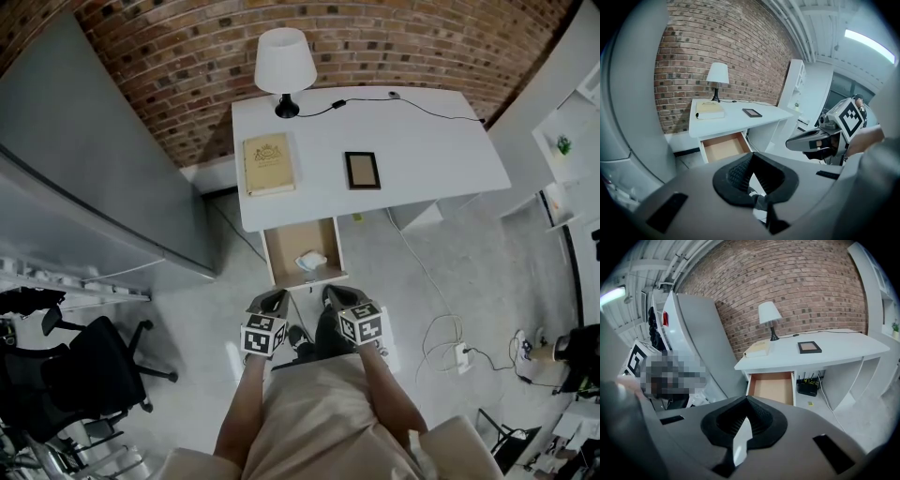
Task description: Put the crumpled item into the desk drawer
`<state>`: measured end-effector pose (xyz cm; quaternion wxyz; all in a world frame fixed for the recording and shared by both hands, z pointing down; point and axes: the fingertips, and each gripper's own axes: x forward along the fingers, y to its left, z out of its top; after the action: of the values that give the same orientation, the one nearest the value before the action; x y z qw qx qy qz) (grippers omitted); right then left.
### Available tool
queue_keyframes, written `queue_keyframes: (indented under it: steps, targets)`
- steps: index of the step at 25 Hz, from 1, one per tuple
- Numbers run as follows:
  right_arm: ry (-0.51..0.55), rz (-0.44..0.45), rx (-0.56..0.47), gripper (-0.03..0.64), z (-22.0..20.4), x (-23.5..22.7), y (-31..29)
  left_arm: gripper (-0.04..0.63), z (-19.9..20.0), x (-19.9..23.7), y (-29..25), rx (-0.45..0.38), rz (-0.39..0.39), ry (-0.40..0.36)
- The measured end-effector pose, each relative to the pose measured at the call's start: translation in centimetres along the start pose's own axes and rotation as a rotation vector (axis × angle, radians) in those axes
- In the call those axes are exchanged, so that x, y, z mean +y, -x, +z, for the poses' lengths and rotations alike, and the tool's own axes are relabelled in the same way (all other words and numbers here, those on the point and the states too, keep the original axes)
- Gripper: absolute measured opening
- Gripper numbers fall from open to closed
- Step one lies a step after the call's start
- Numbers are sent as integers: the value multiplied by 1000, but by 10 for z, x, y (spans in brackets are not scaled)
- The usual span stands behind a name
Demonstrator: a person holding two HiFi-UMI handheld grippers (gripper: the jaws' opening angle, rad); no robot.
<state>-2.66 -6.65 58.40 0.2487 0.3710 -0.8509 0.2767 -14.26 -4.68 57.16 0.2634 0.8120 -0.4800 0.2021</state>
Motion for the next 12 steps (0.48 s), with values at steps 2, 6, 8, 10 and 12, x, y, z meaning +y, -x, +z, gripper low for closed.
queue_keyframes:
  steps: [2, 6, 8, 10, 12]
  targets:
    - [7, 7, -6, 25, 3, 2, 1, 17, 0, 1, 1, -4, 3, 4]
    - [11, 8, -13, 25, 5, 4, 2, 17, -1, 1, 3, -16, 8, 12]
    - [8, 9, -14, 25, 3, 4, 2, 17, -2, 1, 4, -19, 8, 11]
    - [1, 9, -16, 25, 1, 4, 3, 17, -3, 0, 4, -19, 7, 10]
    - [-5, 11, -17, 25, 0, 3, 4, 17, -4, -2, 4, -18, 4, 10]
